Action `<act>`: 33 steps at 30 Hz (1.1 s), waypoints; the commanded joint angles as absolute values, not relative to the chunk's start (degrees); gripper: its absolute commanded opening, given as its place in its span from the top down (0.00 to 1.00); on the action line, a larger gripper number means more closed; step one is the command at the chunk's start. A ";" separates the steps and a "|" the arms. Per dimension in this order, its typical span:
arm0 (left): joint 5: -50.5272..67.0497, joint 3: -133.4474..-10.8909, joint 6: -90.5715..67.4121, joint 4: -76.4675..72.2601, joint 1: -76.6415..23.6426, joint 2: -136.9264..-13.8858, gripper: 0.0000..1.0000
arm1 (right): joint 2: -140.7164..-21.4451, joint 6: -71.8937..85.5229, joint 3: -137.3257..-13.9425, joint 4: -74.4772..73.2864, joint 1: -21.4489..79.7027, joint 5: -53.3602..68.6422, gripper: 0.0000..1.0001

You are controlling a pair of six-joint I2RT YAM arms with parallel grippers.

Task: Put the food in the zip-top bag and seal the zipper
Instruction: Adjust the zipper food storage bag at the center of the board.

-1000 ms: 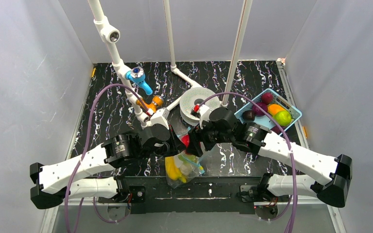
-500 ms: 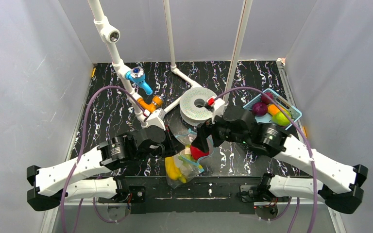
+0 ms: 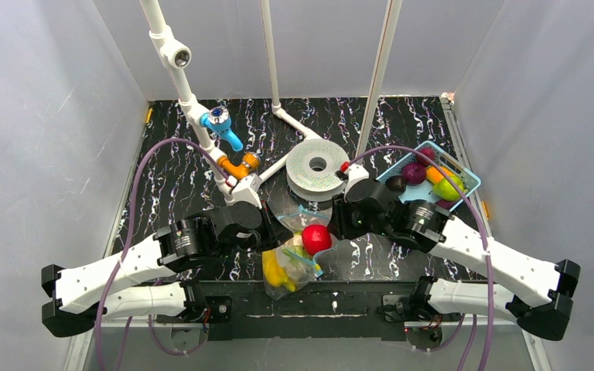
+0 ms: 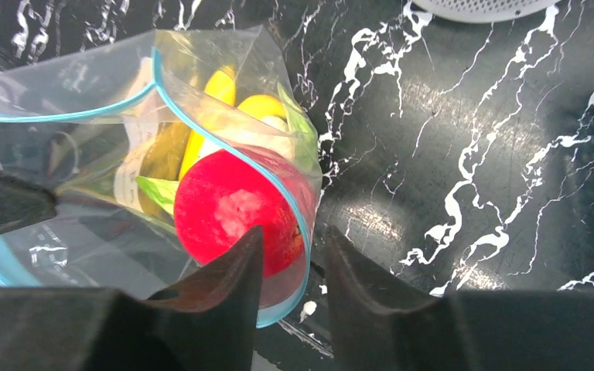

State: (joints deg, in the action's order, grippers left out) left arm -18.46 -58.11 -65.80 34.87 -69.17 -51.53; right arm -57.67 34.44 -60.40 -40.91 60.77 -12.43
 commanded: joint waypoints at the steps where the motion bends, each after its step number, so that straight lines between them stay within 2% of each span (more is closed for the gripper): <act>1: -19.38 -57.98 -66.26 33.94 -69.37 -51.52 1.00 | -59.23 35.04 -59.13 -39.40 60.91 -12.17 0.69; 2: -19.26 -57.85 -66.27 33.72 -69.39 -51.51 1.00 | -59.36 34.75 -59.00 -39.22 60.91 -12.11 0.72; 6: -19.29 -58.24 -66.19 33.52 -69.35 -51.83 1.00 | -58.86 33.35 -59.84 -37.89 61.17 -10.79 0.99; 11: -18.90 -60.34 -65.24 33.31 -69.35 -52.37 1.00 | -56.11 29.54 -67.77 -35.86 62.15 -9.61 0.99; 16: -18.34 -61.74 -65.14 33.60 -69.35 -52.18 1.00 | -59.41 26.83 -77.55 -38.72 62.18 -7.52 0.99; 20: -18.70 -59.65 -66.51 33.15 -69.35 -51.38 1.00 | -61.06 27.22 -74.99 -35.69 62.16 -5.22 0.99; 25: -19.81 -54.32 -69.36 33.11 -68.88 -51.48 1.00 | -63.53 25.53 -67.97 -31.73 62.14 -8.99 0.99; 29: -20.52 -58.94 -66.98 35.62 -68.38 -50.33 1.00 | -66.23 23.88 -72.51 -37.71 62.23 -9.02 0.99; 33: -22.90 -62.70 -64.88 39.61 -68.37 -49.67 1.00 | -63.62 22.74 -74.37 -36.20 62.23 -6.37 0.99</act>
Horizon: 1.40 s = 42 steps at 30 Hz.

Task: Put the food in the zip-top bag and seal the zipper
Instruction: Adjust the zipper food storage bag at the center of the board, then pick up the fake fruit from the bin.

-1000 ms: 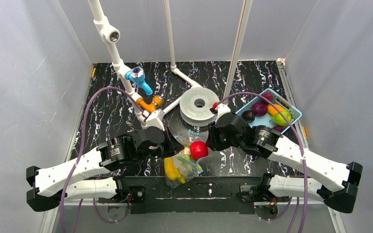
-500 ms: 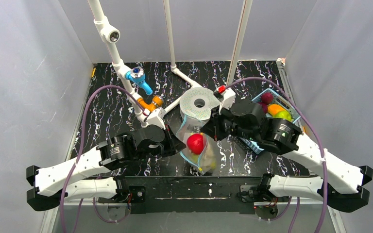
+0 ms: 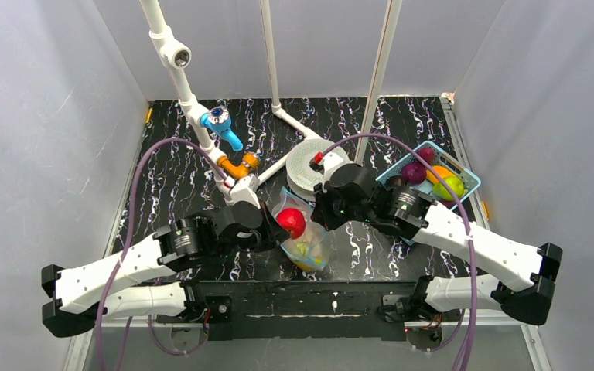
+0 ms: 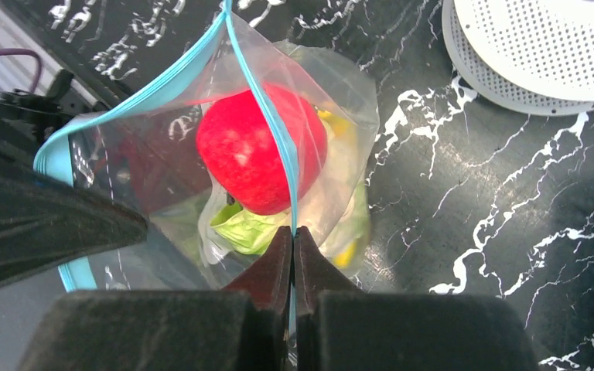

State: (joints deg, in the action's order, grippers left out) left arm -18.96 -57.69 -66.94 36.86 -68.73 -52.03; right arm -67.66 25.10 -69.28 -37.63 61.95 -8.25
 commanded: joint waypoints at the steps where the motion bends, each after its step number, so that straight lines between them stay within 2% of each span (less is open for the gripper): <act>1: -23.20 -62.50 -64.91 40.24 -68.32 -49.57 1.00 | -63.33 22.80 -74.84 -36.10 62.24 -5.30 0.99; 3: -23.46 -60.98 -66.35 40.87 -68.32 -49.19 1.00 | -63.68 23.40 -75.71 -36.35 62.23 -3.34 0.95; 6: -23.09 -56.16 -68.35 37.45 -68.37 -47.37 1.00 | -65.32 23.23 -77.71 -39.53 62.25 -2.10 0.65; 9: -23.34 -53.57 -69.06 34.85 -68.37 -45.72 1.00 | -65.96 20.36 -81.84 -45.44 62.16 -7.05 0.47; 13: -24.39 -52.88 -69.58 36.03 -68.38 -44.11 1.00 | -63.11 15.82 -85.25 -48.30 61.55 -14.03 0.34; 17: -24.59 -52.27 -69.72 35.60 -68.34 -43.72 1.00 | -59.44 14.94 -83.23 -46.54 52.17 -17.64 0.33; 20: -24.57 -52.39 -69.41 35.34 -68.35 -44.36 1.00 | -55.83 19.54 -75.12 -41.00 39.29 -16.95 0.33; 23: -23.91 -53.26 -68.77 35.29 -68.35 -45.62 1.00 | -52.33 26.76 -65.40 -35.63 28.64 -16.56 0.28; 30: -21.62 -53.74 -67.30 34.78 -68.36 -48.27 1.00 | -53.41 38.40 -56.56 -31.14 7.77 -4.48 0.23; 37: -19.95 -51.24 -68.60 33.26 -68.37 -46.57 1.00 | -60.07 39.58 -49.80 -22.14 0.98 -0.38 0.20; 42: -19.35 -51.75 -67.64 32.06 -68.38 -47.89 1.00 | -67.06 37.91 -46.82 -15.65 -2.61 6.36 0.09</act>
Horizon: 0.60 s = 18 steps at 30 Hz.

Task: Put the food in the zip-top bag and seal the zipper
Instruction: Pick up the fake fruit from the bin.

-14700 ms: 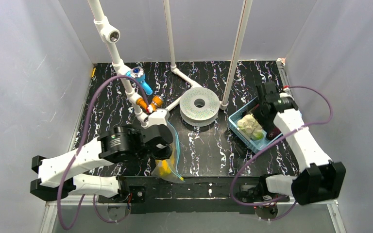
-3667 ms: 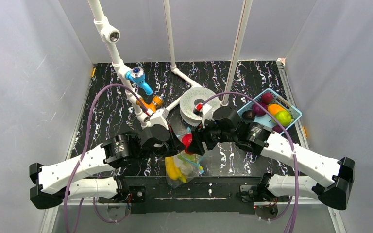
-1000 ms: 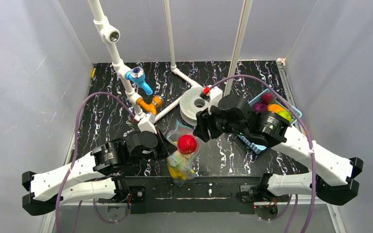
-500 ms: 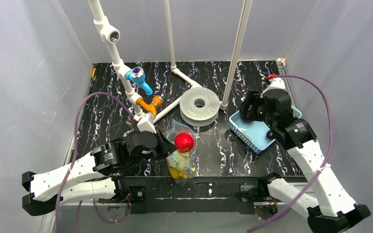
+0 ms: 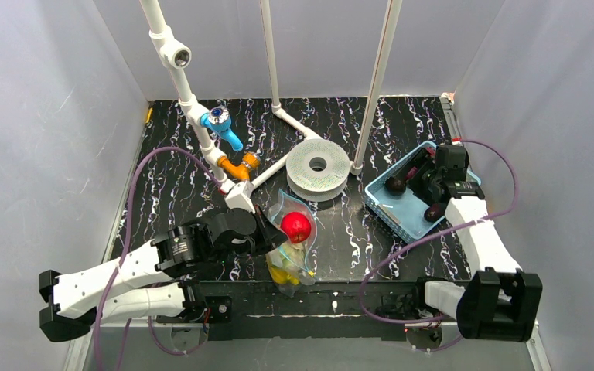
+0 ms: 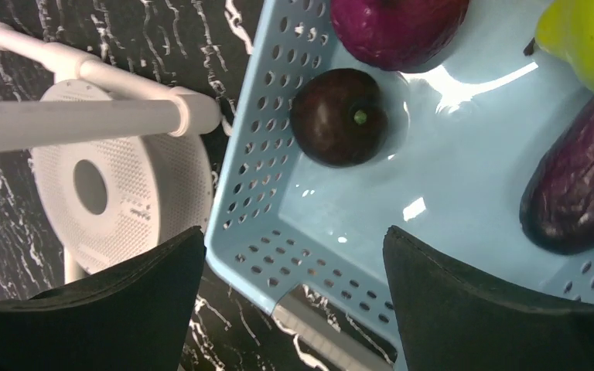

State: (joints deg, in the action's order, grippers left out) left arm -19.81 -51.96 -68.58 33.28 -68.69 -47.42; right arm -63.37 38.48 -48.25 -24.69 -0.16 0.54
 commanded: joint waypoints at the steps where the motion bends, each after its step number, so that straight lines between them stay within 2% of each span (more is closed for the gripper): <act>1: -19.40 -51.64 -67.21 31.62 -68.38 -48.25 1.00 | -68.39 37.63 -46.44 -14.13 -2.80 7.24 0.08; 5: -20.89 -51.23 -66.36 31.05 -68.30 -48.97 1.00 | -73.34 37.39 -46.19 -10.73 -3.06 8.25 0.03; 10: -21.95 -53.10 -65.10 31.36 -68.29 -49.58 1.00 | -81.26 36.50 -48.76 -9.29 -3.62 9.28 0.06; 15: -19.80 -53.00 -64.94 30.38 -68.29 -51.13 1.00 | -85.60 36.00 -46.50 -3.85 -7.57 15.00 0.32; 18: -17.34 -53.87 -63.28 30.92 -68.30 -53.53 1.00 | -89.97 36.49 -47.81 -2.82 -7.51 19.77 0.37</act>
State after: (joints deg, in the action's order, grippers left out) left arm -18.55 -51.96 -64.93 28.93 -68.62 -52.18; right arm -87.13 36.53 -45.98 -4.51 -7.53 14.57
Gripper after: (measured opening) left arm 0.007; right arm 0.663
